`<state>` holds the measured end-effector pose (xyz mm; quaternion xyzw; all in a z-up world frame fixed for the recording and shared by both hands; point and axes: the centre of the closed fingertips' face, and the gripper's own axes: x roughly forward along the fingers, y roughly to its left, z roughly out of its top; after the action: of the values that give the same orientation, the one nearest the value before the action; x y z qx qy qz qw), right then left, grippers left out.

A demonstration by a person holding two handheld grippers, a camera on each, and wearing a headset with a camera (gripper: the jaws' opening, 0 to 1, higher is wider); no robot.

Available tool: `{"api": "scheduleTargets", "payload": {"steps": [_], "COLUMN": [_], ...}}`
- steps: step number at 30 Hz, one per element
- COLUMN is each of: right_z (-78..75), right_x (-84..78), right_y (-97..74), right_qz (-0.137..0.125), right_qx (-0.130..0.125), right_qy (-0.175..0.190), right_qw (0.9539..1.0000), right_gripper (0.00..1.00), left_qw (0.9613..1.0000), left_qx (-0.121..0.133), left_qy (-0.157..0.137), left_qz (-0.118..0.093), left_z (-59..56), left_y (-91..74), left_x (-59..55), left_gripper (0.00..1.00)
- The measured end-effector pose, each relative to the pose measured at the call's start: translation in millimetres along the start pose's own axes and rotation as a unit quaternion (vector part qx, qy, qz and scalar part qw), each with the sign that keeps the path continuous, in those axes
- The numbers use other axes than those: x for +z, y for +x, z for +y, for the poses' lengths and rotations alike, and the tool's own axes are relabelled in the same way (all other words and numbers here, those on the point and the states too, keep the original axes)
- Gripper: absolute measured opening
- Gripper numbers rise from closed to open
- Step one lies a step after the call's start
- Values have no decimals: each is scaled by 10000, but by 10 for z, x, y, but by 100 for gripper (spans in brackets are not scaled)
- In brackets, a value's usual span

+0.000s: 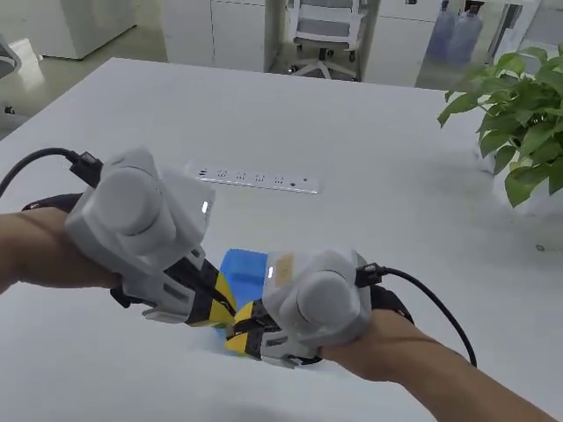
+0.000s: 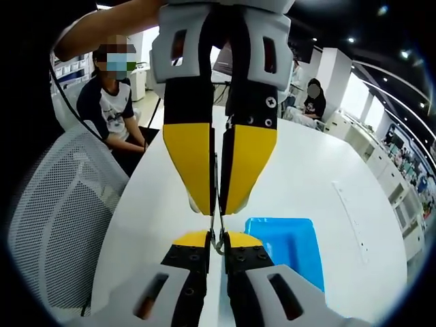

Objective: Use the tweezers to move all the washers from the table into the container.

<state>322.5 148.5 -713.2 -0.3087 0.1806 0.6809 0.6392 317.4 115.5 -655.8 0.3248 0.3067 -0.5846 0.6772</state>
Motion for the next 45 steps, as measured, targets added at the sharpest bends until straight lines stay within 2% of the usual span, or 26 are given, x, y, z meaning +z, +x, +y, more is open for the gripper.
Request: {"api": "scheduleTargets", "payload": {"steps": [16,26,45], "right_z": [-322,-497,-692], "right_x": [-61,-136,-374], "right_y": [-32,48,216], "right_qz": [-50,-107,-50], "right_qx": [-207,-295,-272], "right_qy": [98,231,439], "right_qw": [9997,9992,9987], "right_gripper": [9,9,9], "left_qw": [9998,9996,9997], "left_qx": [86,154,141], "left_qy": [168,208,144], "left_qz": [-84,-95,-120], "left_z": [300,474,706], "left_y": [38,109,343], "left_x": [52,-11,-153], "left_gripper": [7,7,7]}}
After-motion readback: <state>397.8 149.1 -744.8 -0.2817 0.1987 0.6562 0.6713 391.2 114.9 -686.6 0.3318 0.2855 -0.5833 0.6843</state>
